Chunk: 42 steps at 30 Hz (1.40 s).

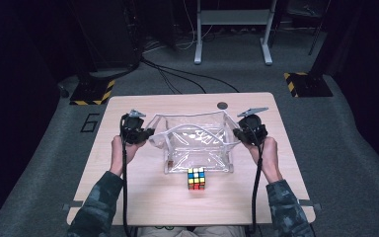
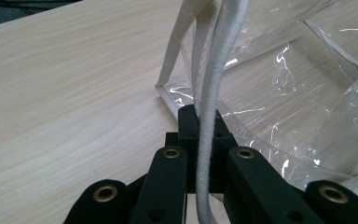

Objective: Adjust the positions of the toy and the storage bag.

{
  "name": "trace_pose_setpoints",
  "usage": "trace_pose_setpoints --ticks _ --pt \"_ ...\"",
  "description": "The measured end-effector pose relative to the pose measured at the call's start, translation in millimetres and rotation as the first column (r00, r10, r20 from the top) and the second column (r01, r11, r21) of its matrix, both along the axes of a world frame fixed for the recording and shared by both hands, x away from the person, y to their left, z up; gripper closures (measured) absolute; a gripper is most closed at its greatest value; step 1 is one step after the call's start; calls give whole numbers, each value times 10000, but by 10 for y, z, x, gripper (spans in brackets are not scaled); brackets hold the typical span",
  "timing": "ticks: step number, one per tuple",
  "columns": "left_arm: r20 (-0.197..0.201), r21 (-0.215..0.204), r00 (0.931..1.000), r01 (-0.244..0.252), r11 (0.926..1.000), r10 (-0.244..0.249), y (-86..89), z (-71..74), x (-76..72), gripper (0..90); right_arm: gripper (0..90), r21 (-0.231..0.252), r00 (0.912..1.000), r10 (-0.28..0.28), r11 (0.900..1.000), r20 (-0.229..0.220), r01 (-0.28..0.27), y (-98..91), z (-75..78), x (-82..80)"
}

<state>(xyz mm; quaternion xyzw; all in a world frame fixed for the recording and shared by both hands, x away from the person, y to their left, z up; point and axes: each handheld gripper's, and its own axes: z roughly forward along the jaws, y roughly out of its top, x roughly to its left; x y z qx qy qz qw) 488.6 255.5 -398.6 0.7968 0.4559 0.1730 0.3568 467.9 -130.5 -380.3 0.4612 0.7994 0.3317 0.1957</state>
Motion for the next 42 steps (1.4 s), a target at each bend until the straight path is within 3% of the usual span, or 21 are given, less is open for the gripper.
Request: trace_pose_setpoints --ticks 21,33,42 --pt "447 192 9989 -120 9997 111 57 236 102 888 898 26 9992 -43 10000 393 42 21 261 140" --pt "802 327 9965 -269 9991 242 39 325 232 888 898 172 9985 -228 9996 492 220 23 311 271" --pt "771 447 9966 -311 9985 275 6 325 363 888 898 230 9984 -432 9988 374 423 15 293 443"
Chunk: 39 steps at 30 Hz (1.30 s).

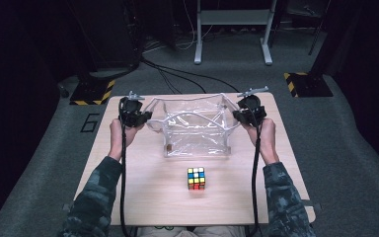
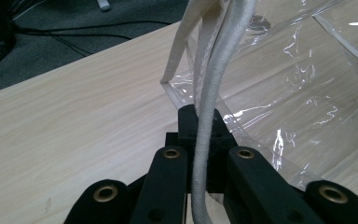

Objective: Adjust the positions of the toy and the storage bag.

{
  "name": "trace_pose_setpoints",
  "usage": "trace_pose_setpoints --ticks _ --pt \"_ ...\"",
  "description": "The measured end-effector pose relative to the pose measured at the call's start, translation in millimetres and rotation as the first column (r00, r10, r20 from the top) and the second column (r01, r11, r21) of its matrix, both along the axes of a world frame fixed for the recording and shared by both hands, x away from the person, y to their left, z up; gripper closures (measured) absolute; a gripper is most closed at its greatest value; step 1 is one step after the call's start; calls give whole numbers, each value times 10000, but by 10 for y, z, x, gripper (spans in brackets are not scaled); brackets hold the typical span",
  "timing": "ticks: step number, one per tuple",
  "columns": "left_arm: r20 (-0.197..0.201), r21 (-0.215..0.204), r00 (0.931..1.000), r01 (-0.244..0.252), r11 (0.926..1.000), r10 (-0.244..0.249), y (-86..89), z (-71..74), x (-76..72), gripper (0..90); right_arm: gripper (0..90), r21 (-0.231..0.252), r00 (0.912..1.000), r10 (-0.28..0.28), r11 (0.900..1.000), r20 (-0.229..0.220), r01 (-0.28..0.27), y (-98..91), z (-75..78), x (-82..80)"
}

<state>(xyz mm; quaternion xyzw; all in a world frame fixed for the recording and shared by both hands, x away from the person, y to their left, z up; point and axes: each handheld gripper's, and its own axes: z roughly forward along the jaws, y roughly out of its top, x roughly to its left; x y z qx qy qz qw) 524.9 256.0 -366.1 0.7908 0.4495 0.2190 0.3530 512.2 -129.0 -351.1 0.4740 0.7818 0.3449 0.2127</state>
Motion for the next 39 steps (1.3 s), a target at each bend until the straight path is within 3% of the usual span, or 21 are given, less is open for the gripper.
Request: trace_pose_setpoints --ticks 4,16,22,28,34,37,39 --pt "42 153 10000 -41 9999 40 -30 12 65 888 898 18 10000 -74 10000 -28 74 0 -17 57" --pt "-467 243 9988 -119 9996 130 -54 -88 276 887 896 76 9984 -317 9995 -462 321 -9 -139 255" --pt "-706 84 9972 -231 9997 236 -37 -164 359 885 891 246 9974 -519 9983 -500 531 -7 -214 328" --pt "-596 -34 9976 -356 9994 354 -50 -206 389 870 877 342 9969 -618 9974 -490 635 -10 -260 361" --pt "-505 -192 9979 -407 9990 397 -80 -225 387 823 856 375 9964 -659 9970 -529 679 -16 -309 371" --pt "-388 -204 9980 -512 9985 504 -90 -197 376 763 828 536 9967 -634 9964 -502 661 -25 -308 369" --pt "-322 -199 9970 -712 9973 705 -86 -175 369 654 785 569 9976 -577 9966 -390 599 -11 -290 359"
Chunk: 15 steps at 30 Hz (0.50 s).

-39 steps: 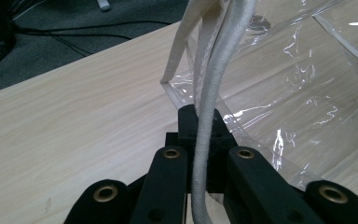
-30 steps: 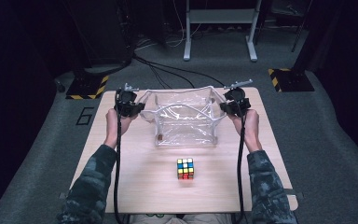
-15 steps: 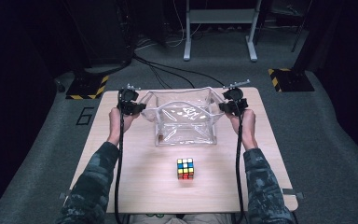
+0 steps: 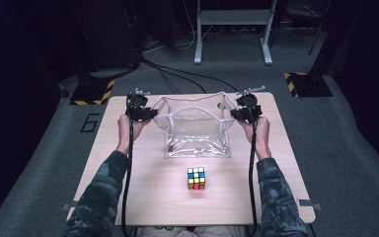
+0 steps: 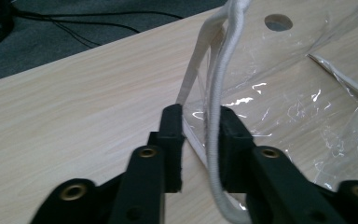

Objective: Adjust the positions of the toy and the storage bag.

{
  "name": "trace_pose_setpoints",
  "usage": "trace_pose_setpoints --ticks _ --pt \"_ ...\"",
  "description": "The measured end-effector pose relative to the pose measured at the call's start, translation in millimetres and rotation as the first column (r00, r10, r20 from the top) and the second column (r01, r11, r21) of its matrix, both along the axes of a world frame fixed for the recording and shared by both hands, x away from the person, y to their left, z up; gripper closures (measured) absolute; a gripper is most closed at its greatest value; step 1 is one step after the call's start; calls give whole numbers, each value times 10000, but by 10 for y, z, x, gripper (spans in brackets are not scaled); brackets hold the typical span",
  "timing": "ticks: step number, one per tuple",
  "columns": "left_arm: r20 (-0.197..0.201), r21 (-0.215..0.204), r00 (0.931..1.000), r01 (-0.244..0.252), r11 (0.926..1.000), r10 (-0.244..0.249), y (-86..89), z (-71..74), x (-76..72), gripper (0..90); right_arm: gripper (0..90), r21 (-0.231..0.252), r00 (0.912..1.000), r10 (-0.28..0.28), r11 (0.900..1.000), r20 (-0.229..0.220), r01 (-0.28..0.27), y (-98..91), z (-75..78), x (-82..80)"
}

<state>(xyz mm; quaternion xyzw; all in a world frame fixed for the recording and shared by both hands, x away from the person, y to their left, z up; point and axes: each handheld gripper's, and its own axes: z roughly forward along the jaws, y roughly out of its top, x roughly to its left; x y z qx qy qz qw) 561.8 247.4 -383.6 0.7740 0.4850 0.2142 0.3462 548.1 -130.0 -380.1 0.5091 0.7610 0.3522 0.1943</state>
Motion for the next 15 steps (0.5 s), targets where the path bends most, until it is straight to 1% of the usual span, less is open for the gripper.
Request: trace_pose_setpoints --ticks 1,3,4,6,7,8,11,12,14,15 --pt "47 -52 10000 -81 10000 81 6 11 -4 584 736 8 10000 44 10000 47 -44 10 12 -6" --pt "132 -142 9997 -197 9997 199 23 36 -23 479 624 43 9999 72 10000 99 -73 28 41 -20" --pt "169 -225 9997 -148 9996 152 39 48 -34 413 586 88 9997 59 9999 224 -61 28 58 -30" --pt "241 -339 9996 -123 9993 131 62 70 -58 330 453 239 9992 45 9997 398 -54 16 103 -60" --pt "252 -446 9996 -131 9989 142 74 81 -73 290 405 363 9988 59 9993 482 -76 4 127 -79" --pt "254 -496 9996 -123 9987 136 85 93 -88 261 368 474 9985 113 9988 536 -138 -12 151 -101" --pt "438 -607 9989 -162 9980 189 114 134 -148 226 267 593 9972 156 9980 725 -200 -43 207 -168" --pt "454 -637 9988 -157 9978 186 123 150 -171 204 238 655 9973 133 9977 719 -180 -51 225 -197" --pt "604 -687 9981 -92 9976 133 138 174 -219 182 196 702 9962 237 9971 840 -296 -71 255 -249" --pt "564 -669 9984 -60 9977 98 146 187 -238 168 185 713 9956 255 9969 897 -319 -78 272 -286"
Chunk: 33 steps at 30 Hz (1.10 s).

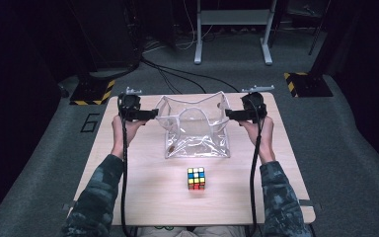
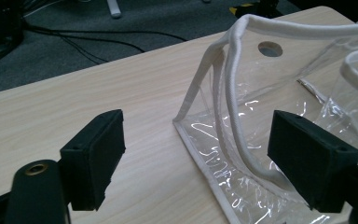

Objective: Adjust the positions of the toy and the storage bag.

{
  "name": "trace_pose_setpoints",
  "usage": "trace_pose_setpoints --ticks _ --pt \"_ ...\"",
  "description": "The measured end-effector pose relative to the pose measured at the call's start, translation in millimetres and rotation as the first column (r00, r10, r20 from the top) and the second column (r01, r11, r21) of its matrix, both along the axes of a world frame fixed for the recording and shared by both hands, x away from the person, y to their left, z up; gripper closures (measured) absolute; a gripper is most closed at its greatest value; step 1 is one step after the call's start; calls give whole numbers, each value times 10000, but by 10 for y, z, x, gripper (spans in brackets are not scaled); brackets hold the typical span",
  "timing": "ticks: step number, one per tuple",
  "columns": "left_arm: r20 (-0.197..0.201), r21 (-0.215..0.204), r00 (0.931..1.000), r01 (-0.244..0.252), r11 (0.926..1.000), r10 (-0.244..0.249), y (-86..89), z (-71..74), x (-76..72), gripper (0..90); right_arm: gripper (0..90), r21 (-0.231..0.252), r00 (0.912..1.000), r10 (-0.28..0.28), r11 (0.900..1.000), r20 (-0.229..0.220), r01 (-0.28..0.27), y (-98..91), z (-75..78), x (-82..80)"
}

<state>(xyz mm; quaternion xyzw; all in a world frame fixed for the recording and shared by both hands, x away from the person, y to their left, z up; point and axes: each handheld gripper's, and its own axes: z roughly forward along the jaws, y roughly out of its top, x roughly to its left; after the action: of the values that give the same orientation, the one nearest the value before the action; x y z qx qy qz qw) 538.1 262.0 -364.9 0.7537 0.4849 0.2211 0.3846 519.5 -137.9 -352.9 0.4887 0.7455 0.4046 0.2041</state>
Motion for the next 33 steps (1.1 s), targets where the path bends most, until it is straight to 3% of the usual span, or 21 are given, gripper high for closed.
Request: trace_pose_setpoints --ticks 10,18,22,33 --pt "107 0 9991 421 9991 -421 88 19 -253 106 137 -232 9980 492 9986 385 -484 -40 0 -271" --pt "188 171 9977 649 9977 -652 185 -43 -457 85 98 -512 9963 692 9965 506 -666 -56 -143 -525" --pt "157 253 9979 622 9977 -626 228 -156 -555 82 90 -594 9958 745 9957 540 -712 -49 -217 -599" --pt "-398 397 9974 618 9973 -603 363 -609 -847 77 43 -844 9947 963 9921 352 -930 -63 -570 -865"
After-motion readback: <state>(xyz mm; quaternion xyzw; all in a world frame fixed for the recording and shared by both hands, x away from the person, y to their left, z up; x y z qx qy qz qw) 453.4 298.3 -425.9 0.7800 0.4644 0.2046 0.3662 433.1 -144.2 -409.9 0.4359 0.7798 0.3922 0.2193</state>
